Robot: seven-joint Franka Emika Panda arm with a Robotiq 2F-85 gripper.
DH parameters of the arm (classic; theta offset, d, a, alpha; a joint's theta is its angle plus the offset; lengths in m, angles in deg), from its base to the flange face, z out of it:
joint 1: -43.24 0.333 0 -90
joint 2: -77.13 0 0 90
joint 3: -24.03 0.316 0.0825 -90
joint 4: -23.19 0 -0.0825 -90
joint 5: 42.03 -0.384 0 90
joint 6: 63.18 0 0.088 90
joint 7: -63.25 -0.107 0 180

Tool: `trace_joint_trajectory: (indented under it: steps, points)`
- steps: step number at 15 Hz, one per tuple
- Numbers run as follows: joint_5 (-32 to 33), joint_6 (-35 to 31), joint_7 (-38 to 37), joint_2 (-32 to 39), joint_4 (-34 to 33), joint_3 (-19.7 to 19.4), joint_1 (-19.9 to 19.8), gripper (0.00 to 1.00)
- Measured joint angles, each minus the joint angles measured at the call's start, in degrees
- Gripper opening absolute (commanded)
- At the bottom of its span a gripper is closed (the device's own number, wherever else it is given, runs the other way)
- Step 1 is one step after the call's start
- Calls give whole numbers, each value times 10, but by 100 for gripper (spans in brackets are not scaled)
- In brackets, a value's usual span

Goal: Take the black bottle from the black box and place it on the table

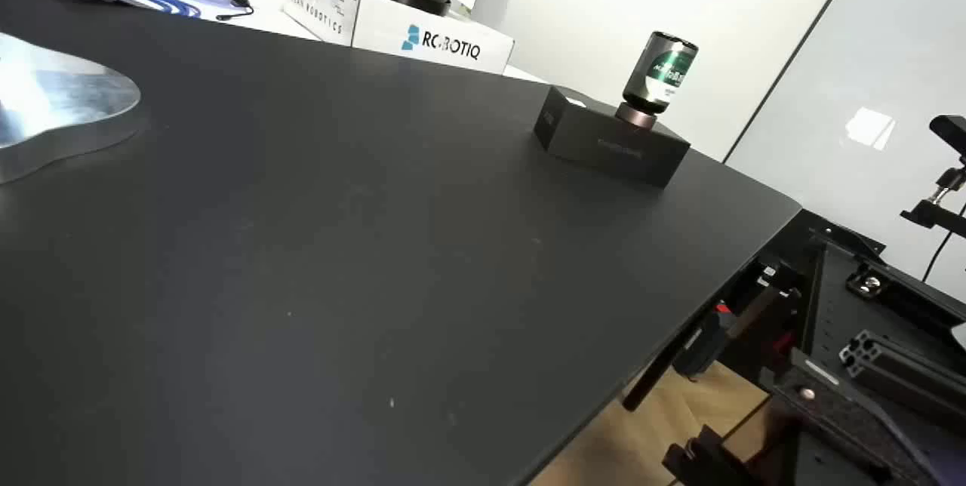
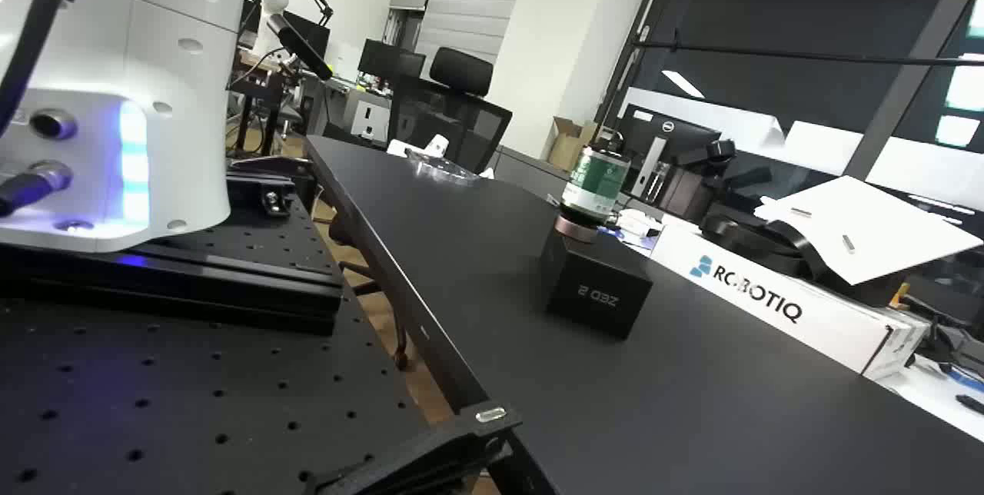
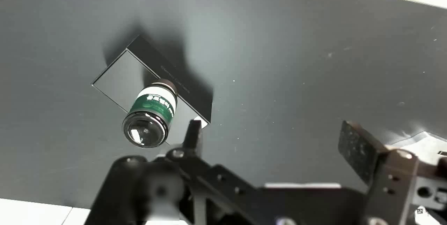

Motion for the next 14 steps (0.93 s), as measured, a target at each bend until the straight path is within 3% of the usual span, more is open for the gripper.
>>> trace_joint_trajectory:
  steps: [10, 14]
  points:
    - [0, -1, 0, 2, -1, 0, -1, 100]
    - [0, -22, -60, 36, -17, 3, -40, 100]
